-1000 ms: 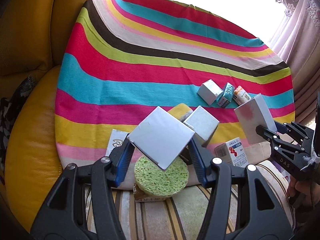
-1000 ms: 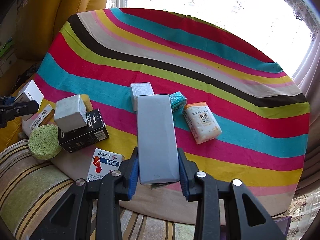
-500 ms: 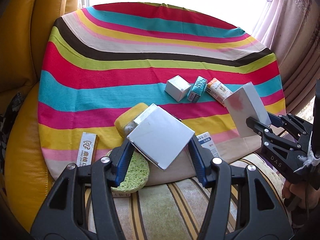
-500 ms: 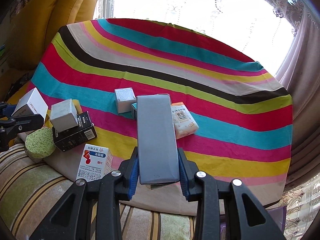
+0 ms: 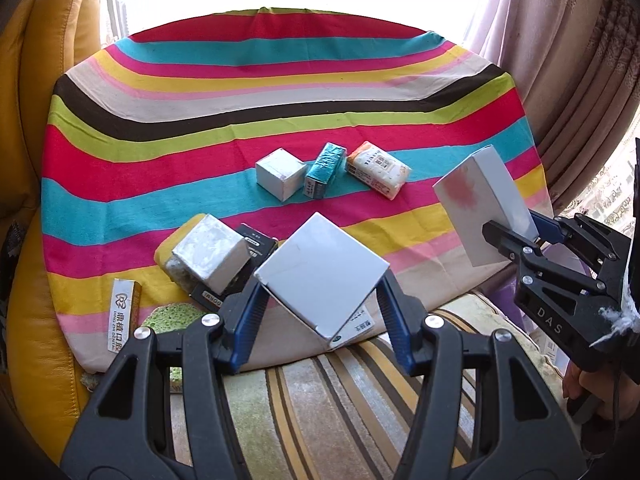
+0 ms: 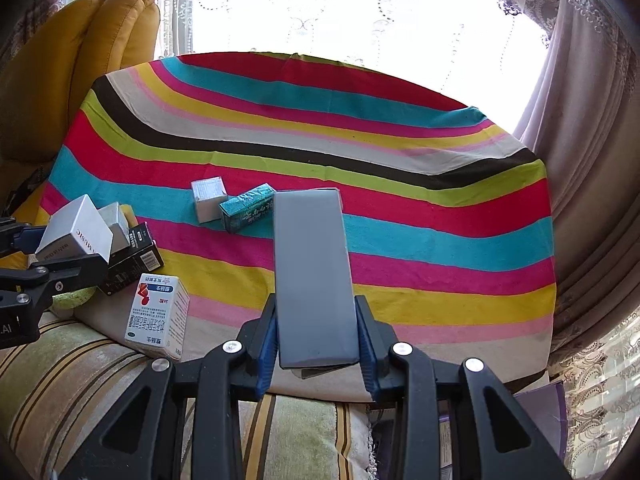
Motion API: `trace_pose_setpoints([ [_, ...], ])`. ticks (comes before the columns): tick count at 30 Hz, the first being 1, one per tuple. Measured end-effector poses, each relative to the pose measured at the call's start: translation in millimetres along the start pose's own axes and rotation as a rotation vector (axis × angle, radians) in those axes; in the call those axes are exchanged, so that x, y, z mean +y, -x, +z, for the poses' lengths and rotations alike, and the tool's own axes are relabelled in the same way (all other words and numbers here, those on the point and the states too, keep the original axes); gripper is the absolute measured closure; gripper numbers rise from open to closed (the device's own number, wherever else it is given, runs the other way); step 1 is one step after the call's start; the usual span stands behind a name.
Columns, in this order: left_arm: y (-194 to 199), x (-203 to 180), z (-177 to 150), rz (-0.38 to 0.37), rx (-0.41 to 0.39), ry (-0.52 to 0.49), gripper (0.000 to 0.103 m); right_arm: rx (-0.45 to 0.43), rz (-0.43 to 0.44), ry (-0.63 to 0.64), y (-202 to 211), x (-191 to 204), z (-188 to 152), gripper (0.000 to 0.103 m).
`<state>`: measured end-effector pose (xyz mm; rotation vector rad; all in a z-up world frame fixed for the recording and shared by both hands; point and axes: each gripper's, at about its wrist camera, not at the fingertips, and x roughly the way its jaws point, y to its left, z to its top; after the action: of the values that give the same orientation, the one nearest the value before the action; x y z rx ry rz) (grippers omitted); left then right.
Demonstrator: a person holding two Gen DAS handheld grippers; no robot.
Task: Organize objects
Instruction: 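Carry both boxes over the purple storage box and open both tools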
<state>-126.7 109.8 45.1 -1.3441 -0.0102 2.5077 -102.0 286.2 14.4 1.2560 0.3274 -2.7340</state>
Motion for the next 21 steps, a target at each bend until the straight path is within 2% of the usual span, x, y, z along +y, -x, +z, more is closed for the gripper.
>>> trace_pose_setpoints([
  [12,-13.0,-80.3,7.4,-0.118,0.028,-0.138,0.044,-0.008,-0.070,-0.118,36.5,-63.2,-31.7,0.067],
  [21,-29.2,-157.2,8.1,-0.270,0.085,-0.279,0.044,0.016,-0.178,-0.290,67.8,-135.1,-81.0,0.067],
])
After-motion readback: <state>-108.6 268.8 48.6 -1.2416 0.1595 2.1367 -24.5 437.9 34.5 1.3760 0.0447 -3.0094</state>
